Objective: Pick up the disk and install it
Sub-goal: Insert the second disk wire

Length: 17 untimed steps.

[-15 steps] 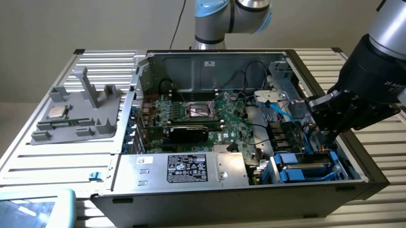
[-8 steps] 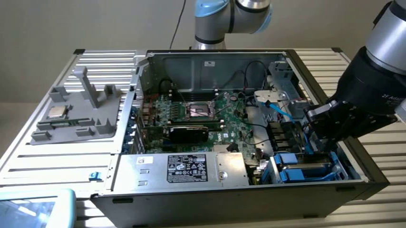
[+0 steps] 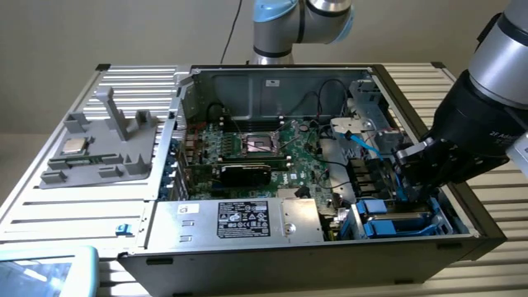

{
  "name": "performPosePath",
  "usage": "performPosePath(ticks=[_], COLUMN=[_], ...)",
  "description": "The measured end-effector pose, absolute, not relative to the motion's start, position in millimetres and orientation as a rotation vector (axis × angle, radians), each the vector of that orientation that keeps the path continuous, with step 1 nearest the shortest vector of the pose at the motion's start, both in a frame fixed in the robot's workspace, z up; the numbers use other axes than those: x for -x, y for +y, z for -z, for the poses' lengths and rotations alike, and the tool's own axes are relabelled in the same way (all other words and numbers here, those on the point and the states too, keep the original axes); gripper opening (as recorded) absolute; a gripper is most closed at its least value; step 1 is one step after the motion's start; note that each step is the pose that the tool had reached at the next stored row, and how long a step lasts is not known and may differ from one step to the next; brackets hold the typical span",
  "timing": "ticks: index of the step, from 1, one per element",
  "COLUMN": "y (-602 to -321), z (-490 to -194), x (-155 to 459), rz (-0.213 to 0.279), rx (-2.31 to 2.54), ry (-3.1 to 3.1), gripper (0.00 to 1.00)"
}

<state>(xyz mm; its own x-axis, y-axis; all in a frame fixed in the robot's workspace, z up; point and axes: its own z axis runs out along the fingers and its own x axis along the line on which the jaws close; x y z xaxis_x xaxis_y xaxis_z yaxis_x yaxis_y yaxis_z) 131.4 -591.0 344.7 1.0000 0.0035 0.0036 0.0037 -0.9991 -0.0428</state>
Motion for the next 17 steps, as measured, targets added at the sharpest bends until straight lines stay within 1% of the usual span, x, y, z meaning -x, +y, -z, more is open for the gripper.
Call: performPosePath(ticks=[9, 17], y=[-590.7, -590.6], z=[-332.8, -357.3], x=[-129.6, -129.4], rz=[0.007, 0.008], rx=[3.096, 3.096], ry=[-0.038, -0.045], gripper=[0.11, 0.11])
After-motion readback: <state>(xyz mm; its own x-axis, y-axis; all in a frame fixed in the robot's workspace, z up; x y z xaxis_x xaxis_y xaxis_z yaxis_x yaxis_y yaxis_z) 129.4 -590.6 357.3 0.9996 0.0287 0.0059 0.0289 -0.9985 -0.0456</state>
